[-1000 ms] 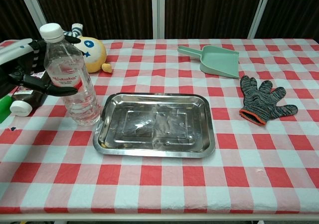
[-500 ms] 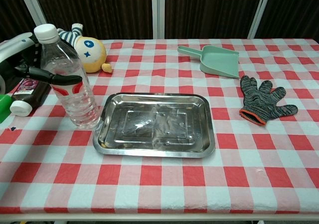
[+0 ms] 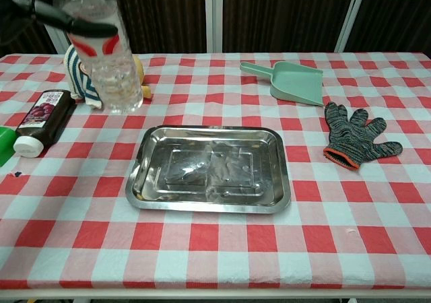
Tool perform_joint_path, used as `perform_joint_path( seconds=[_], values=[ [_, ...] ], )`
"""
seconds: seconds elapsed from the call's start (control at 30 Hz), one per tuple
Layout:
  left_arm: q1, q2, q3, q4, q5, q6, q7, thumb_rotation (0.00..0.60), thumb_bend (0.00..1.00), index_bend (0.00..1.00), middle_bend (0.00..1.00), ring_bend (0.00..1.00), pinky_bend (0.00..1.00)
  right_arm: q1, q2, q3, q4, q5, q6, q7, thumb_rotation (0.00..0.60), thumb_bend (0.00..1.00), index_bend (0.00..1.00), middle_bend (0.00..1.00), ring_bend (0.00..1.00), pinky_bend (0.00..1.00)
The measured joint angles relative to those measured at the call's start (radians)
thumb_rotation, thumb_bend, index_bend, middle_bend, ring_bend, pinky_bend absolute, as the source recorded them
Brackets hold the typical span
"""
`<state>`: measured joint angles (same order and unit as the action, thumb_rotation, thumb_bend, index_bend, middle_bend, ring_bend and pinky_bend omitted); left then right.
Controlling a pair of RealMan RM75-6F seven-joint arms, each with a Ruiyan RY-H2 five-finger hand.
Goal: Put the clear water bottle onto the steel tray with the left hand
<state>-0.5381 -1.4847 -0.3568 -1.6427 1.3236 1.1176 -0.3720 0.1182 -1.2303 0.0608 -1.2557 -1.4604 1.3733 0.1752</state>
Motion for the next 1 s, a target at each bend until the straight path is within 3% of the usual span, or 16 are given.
perform_joint_path(
  seconds=[0.17, 0.27, 0.4, 0.5, 0.63, 0.7, 0.77, 0.93, 1.0],
  values=[
    [-0.037, 0.111, -0.053, -0.133, -0.134, -0.082, 0.079, 0.600, 0.18, 0.59, 0.65, 0.52, 0.57, -0.003, 0.005, -0.002, -0.008, -0.008, 0.009, 0.006, 0.600, 0.12, 0.00, 0.00, 0.00, 0.00],
    [-0.027, 0.137, -0.017, -0.157, -0.171, -0.097, 0.120, 0.600, 0.18, 0.59, 0.65, 0.52, 0.57, -0.004, 0.008, -0.002, -0.013, -0.010, 0.012, 0.008, 0.600, 0.12, 0.00, 0.00, 0.00, 0.00],
    [-0.026, 0.106, 0.022, -0.109, -0.207, -0.107, 0.105, 0.600, 0.18, 0.59, 0.65, 0.52, 0.56, -0.004, 0.010, -0.001, -0.014, -0.007, 0.012, 0.010, 0.600, 0.12, 0.00, 0.00, 0.00, 0.00],
    [-0.051, 0.110, -0.033, -0.104, -0.193, -0.087, 0.100, 0.600, 0.18, 0.58, 0.65, 0.52, 0.57, -0.002, 0.008, -0.001, -0.012, -0.006, 0.006, 0.006, 0.600, 0.12, 0.00, 0.00, 0.00, 0.00],
    [-0.071, 0.129, -0.158, -0.157, -0.160, -0.044, 0.094, 0.600, 0.18, 0.58, 0.65, 0.52, 0.57, -0.002, 0.006, -0.003, -0.012, -0.009, 0.005, 0.006, 0.600, 0.12, 0.00, 0.00, 0.00, 0.00],
    [-0.062, 0.131, -0.176, -0.165, -0.162, -0.036, 0.091, 0.600, 0.18, 0.58, 0.65, 0.52, 0.57, -0.002, 0.006, -0.004, -0.011, -0.008, 0.001, 0.008, 0.600, 0.12, 0.00, 0.00, 0.00, 0.00],
    [-0.047, 0.127, -0.151, -0.162, -0.176, -0.037, 0.084, 0.600, 0.18, 0.58, 0.65, 0.52, 0.57, -0.001, 0.006, -0.005, -0.010, -0.006, -0.001, 0.009, 0.600, 0.12, 0.00, 0.00, 0.00, 0.00],
    [-0.034, 0.118, 0.008, -0.139, -0.187, -0.037, 0.070, 0.600, 0.18, 0.58, 0.65, 0.52, 0.57, 0.000, 0.004, -0.004, -0.009, -0.005, -0.003, 0.003, 0.600, 0.12, 0.00, 0.00, 0.00, 0.00],
    [-0.038, 0.124, 0.033, -0.144, -0.175, -0.030, 0.066, 0.600, 0.18, 0.58, 0.65, 0.52, 0.57, 0.001, 0.002, -0.004, -0.007, -0.004, -0.007, -0.002, 0.600, 0.12, 0.00, 0.00, 0.00, 0.00]
  ],
)
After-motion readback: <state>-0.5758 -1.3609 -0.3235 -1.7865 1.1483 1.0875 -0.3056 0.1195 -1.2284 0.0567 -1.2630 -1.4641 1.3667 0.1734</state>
